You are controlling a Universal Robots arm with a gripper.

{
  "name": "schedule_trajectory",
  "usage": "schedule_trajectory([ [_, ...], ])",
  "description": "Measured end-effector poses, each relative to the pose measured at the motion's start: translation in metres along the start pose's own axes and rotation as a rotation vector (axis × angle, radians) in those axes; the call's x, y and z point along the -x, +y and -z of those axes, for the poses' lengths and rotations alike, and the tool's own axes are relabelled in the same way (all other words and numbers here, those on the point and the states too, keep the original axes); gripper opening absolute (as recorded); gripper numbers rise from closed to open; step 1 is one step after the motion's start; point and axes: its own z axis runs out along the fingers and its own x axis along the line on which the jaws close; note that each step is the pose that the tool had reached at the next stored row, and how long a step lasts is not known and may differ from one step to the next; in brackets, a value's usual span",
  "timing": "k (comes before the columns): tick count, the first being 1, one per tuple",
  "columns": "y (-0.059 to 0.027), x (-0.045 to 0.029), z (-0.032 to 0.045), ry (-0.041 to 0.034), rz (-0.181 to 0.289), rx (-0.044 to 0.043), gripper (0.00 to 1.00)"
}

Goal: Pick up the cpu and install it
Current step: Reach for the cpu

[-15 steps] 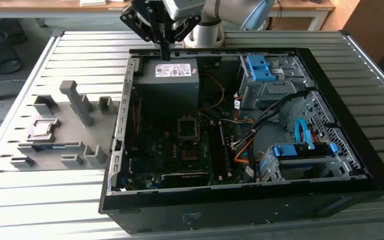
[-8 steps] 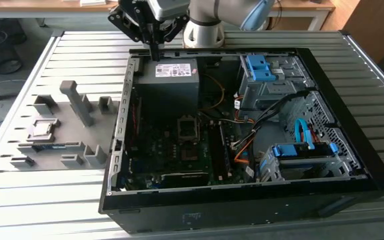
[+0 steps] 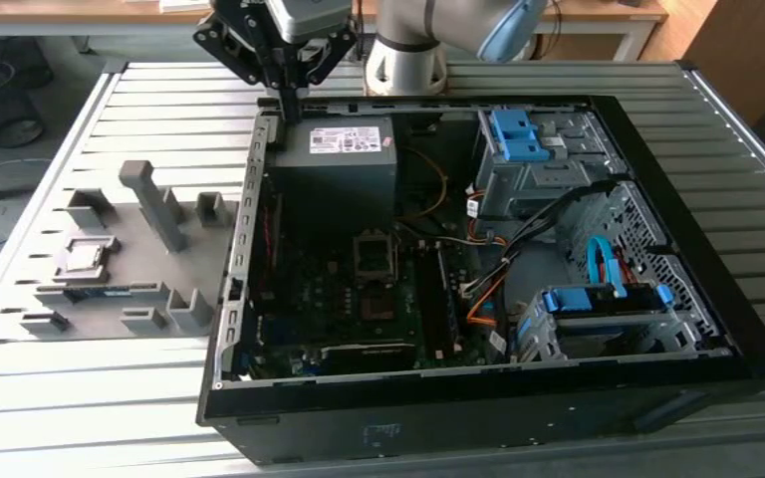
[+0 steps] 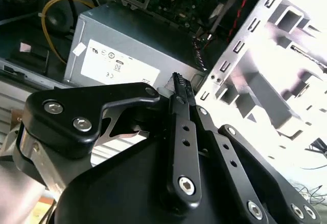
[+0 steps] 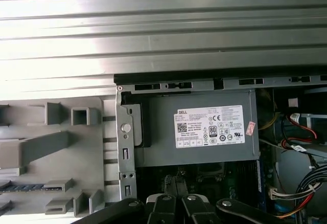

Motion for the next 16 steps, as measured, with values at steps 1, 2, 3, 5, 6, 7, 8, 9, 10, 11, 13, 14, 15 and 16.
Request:
schedule_trajectory([
  [1, -0.0001, -0.0017, -0.0001, -0.0001, 0.000, 0.0001, 0.10],
  [2, -0.0003, -0.0034, 0.0000, 0.0000, 0.000, 0.0000, 0.10],
  [3, -0.0004, -0.0051, 0.0000, 0.0000, 0.000, -0.0001, 0.10],
  [5, -0.0007, -0.0085, 0.0000, 0.0000, 0.000, -0.0001, 0.10],
  [6, -0.0008, -0.0103, -0.0001, 0.0000, 0.000, 0.0000, 0.10],
  [7, -0.0009, -0.0119, -0.0001, 0.0000, 0.000, 0.0000, 0.10],
  [8, -0.0010, -0.0135, -0.0001, 0.0000, 0.000, -0.0001, 0.10],
  [9, -0.0012, -0.0150, -0.0002, 0.0000, 0.000, 0.0000, 0.10],
  [10, -0.0013, -0.0164, -0.0002, 0.0000, 0.000, 0.0000, 0.10],
  [11, -0.0014, -0.0180, -0.0003, -0.0001, 0.000, 0.0000, 0.10],
  [13, -0.0017, -0.0217, -0.0003, -0.0001, 0.000, 0.0000, 0.10],
  [14, -0.0018, -0.0235, -0.0003, 0.0000, 0.000, 0.0000, 0.10],
  [15, -0.0020, -0.0254, -0.0003, 0.0000, 0.000, 0.0000, 0.10],
  [16, -0.0021, -0.0272, -0.0004, 0.0000, 0.000, 0.0000, 0.10],
])
